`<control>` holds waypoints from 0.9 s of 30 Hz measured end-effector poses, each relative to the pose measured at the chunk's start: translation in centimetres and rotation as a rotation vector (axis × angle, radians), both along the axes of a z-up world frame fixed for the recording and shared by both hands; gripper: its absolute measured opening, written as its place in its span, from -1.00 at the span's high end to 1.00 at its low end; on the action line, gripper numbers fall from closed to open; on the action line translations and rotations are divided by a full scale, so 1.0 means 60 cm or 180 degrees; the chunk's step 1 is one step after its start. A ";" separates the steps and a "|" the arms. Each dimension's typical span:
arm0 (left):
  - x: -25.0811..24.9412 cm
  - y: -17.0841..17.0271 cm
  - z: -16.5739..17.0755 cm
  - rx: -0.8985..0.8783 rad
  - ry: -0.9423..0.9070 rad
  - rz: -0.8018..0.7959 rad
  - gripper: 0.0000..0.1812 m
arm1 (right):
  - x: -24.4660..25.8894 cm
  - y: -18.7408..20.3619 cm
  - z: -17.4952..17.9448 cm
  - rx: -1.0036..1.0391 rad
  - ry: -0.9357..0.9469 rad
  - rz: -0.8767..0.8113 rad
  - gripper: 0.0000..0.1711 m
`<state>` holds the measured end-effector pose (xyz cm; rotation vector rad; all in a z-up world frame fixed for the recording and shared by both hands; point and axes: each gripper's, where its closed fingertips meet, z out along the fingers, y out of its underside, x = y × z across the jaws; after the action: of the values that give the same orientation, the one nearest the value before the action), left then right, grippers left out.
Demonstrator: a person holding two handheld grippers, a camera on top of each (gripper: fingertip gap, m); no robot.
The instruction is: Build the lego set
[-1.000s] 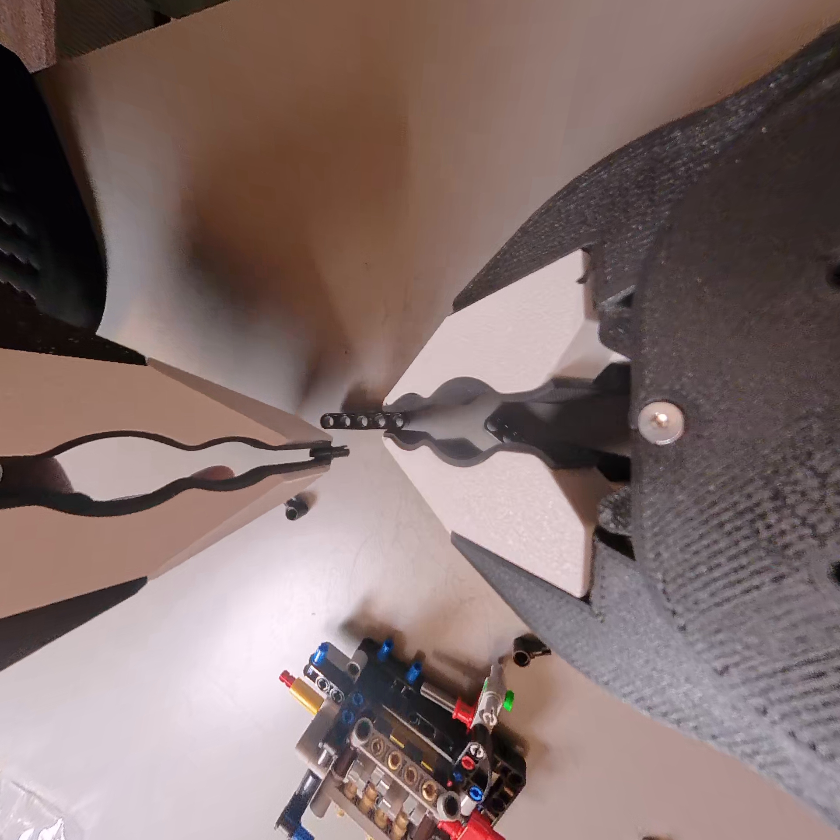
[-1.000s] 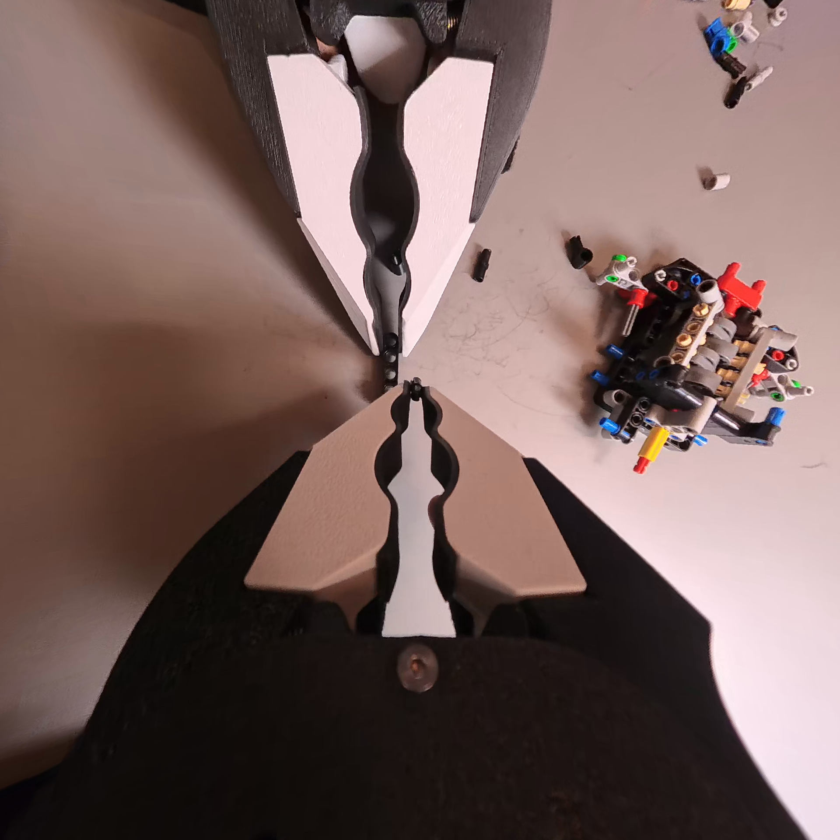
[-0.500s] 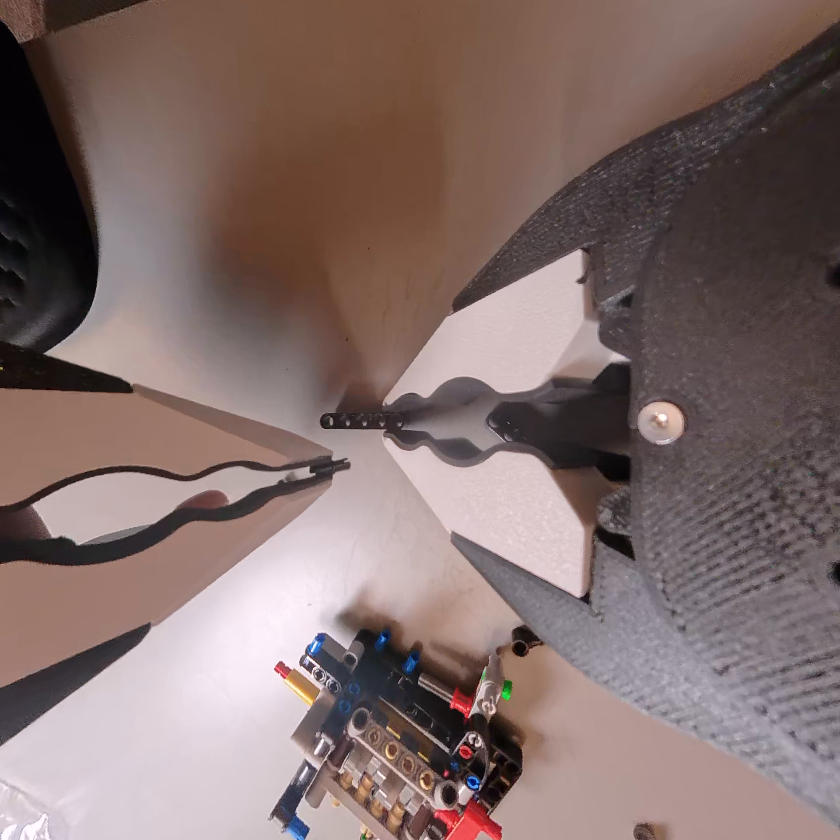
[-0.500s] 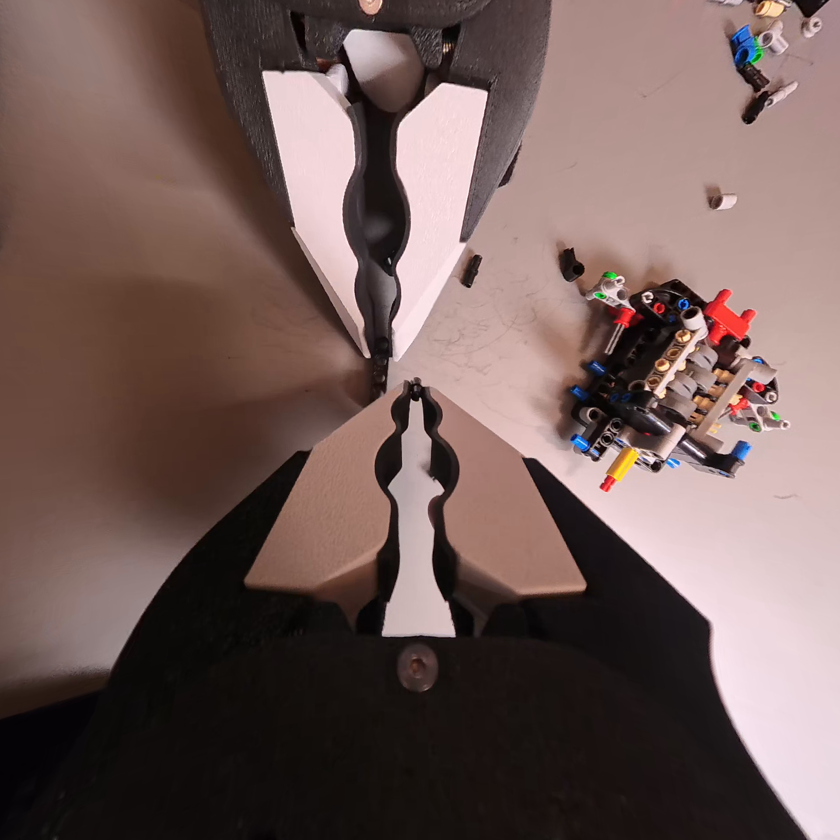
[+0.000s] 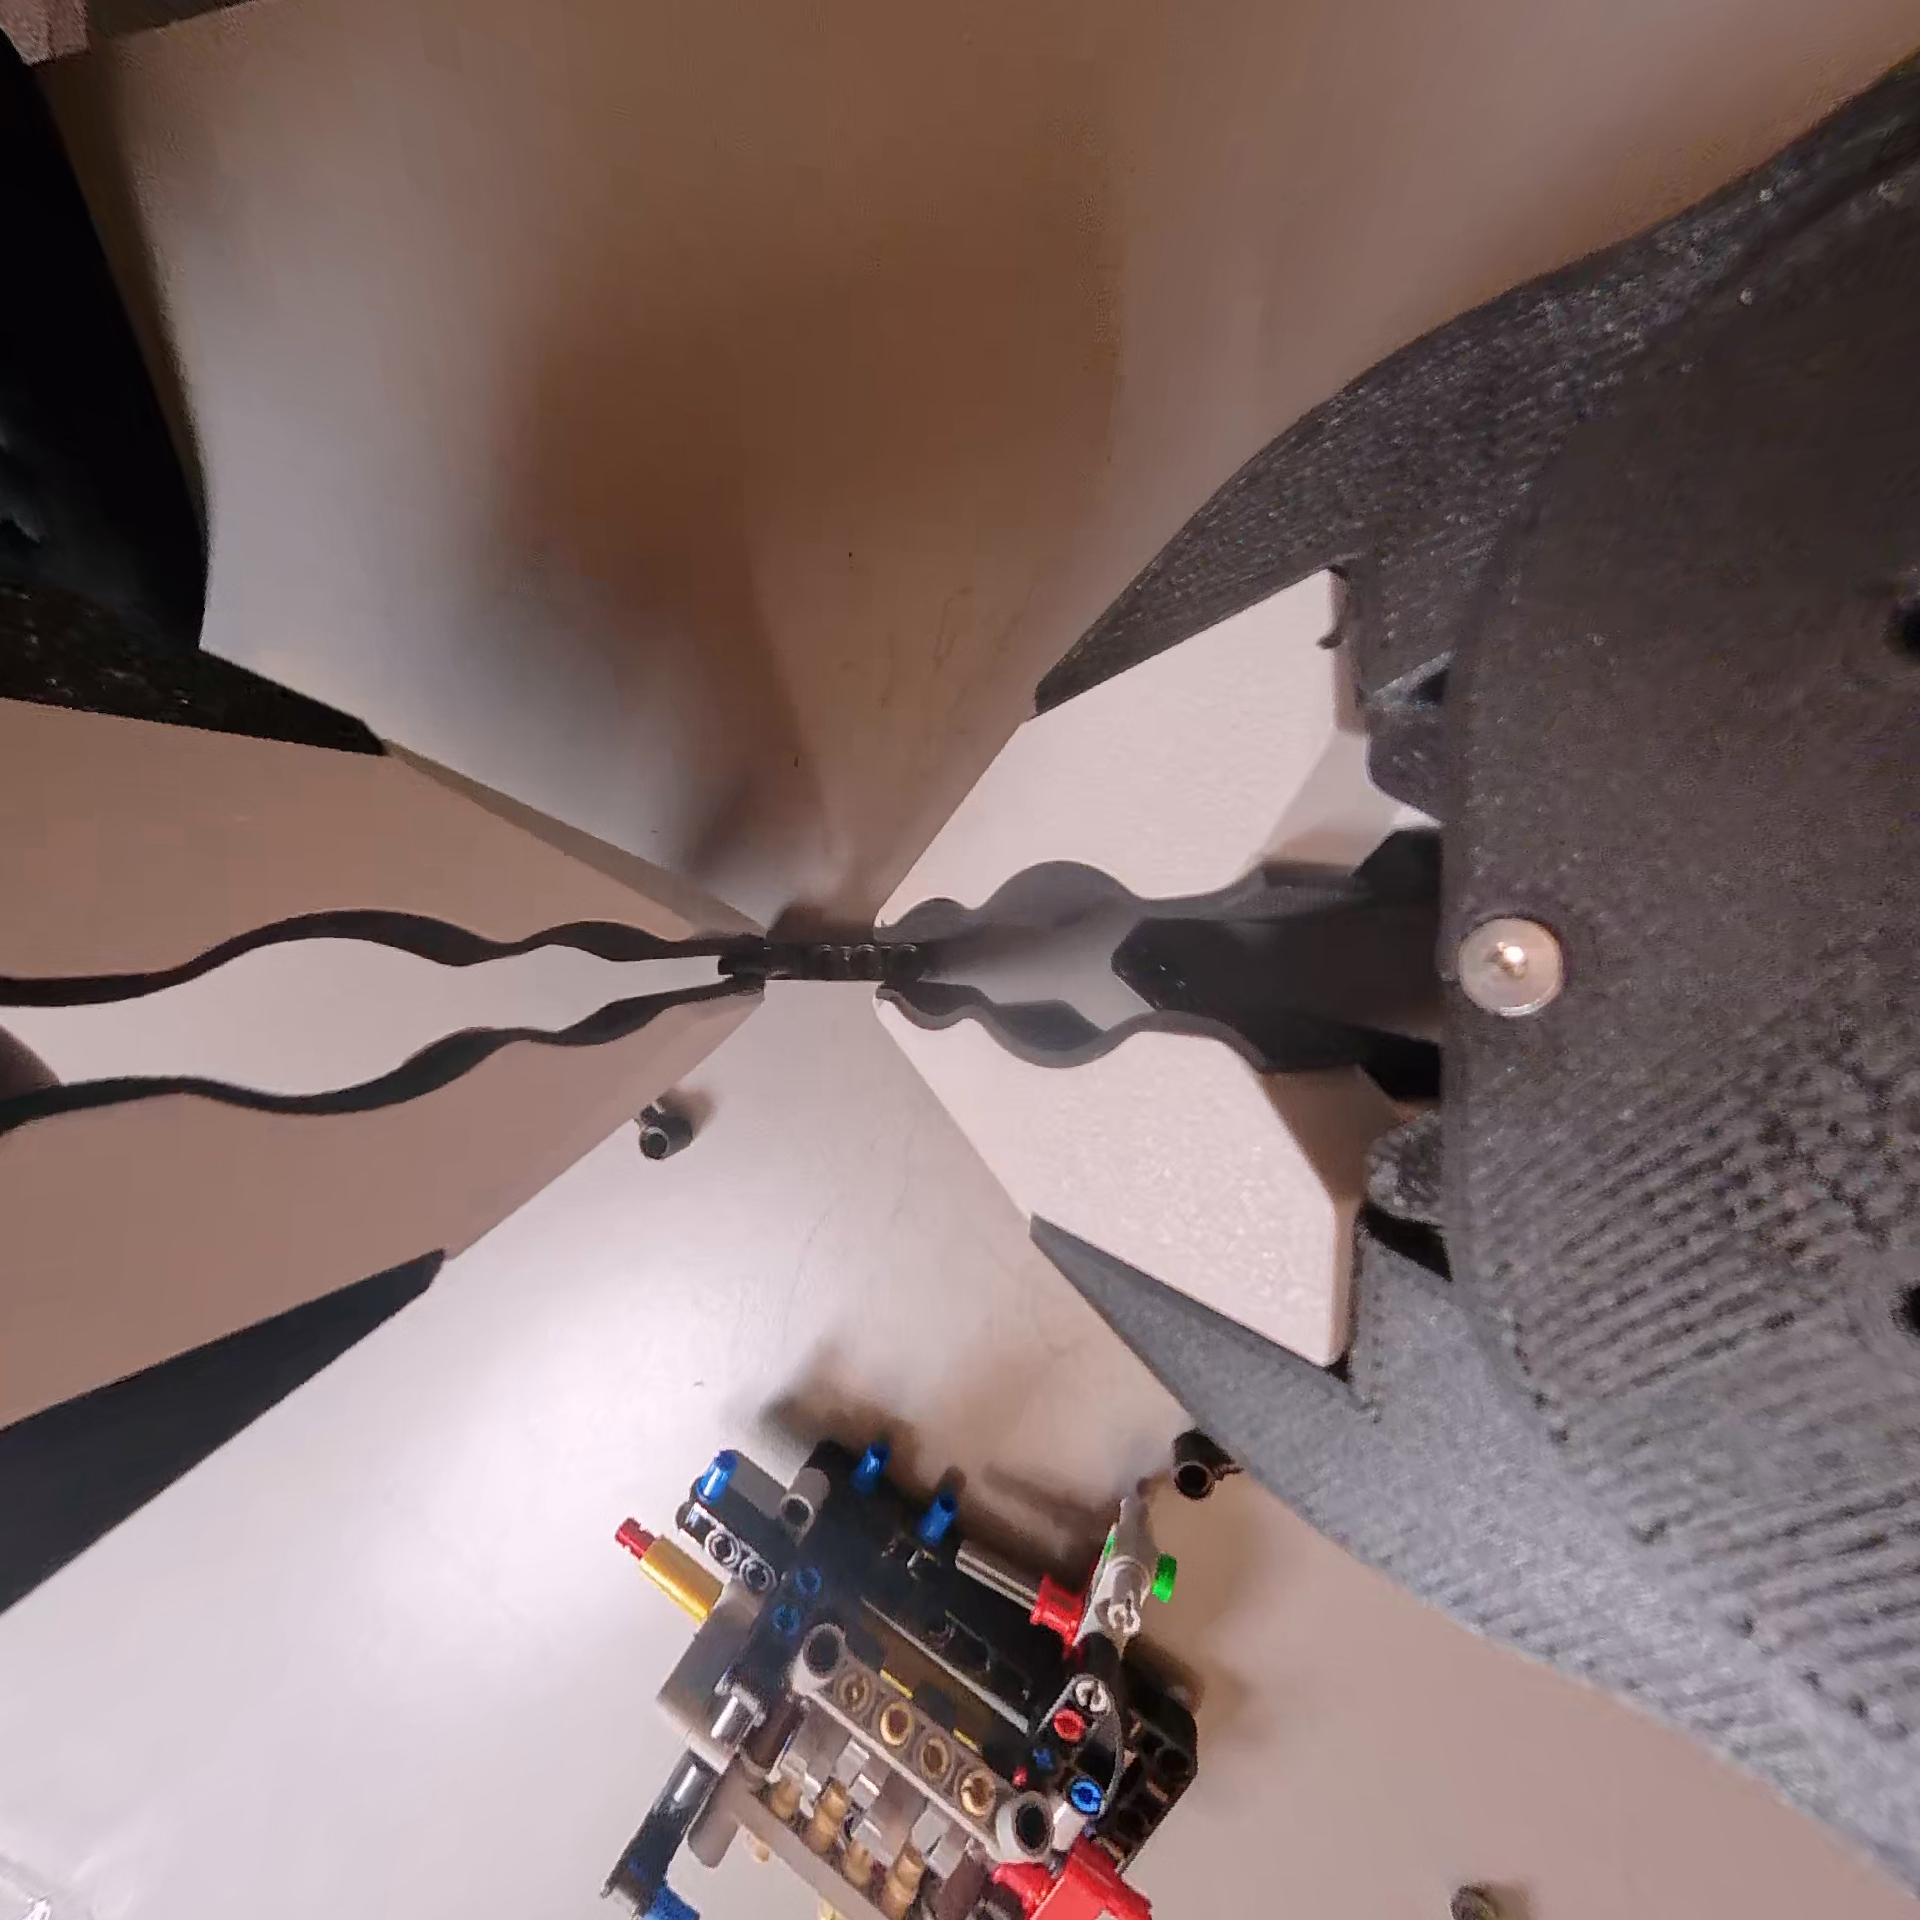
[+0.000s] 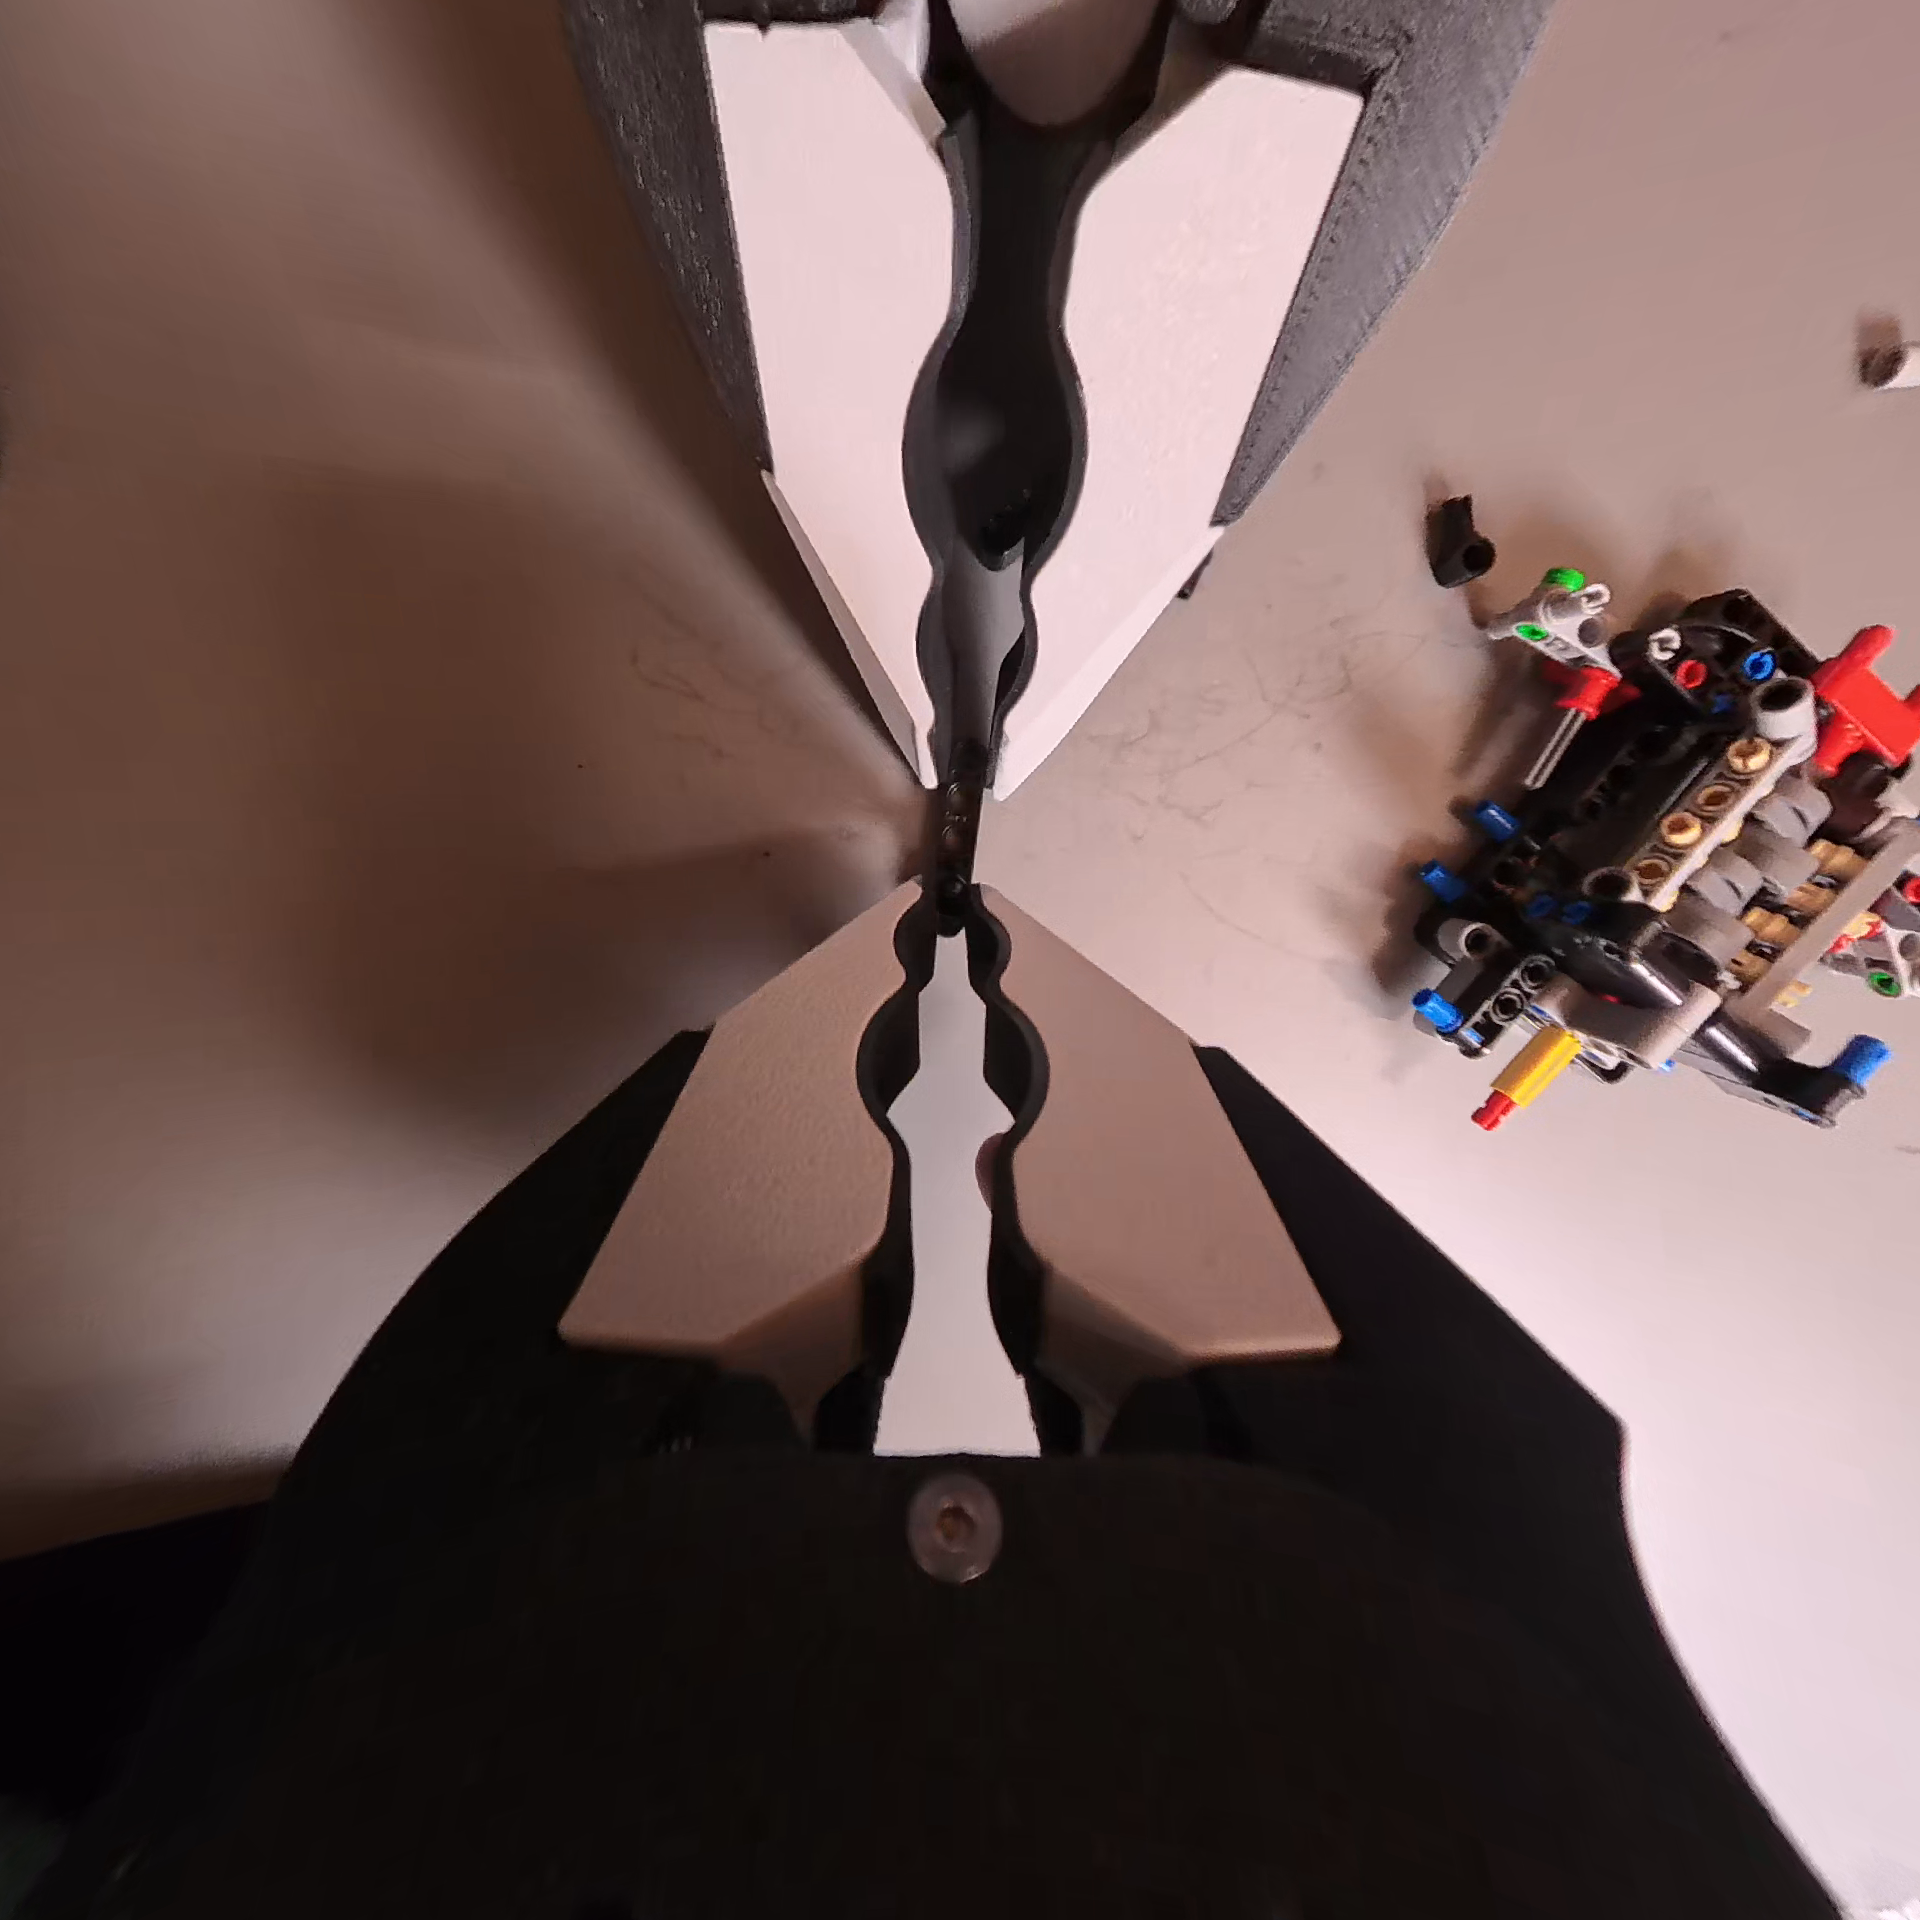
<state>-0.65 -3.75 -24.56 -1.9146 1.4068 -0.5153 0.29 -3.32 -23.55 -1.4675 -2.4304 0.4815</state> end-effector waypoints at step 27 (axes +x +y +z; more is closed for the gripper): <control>0.000 0.001 0.005 -0.0336 -0.0192 -0.0091 0.94 | -0.003 -0.001 -0.011 0.0627 -0.0614 0.0519 0.98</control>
<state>-0.65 -3.67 -24.24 -1.9475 1.3945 -0.6674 0.12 -3.41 -24.23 -1.2944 -2.6721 0.1305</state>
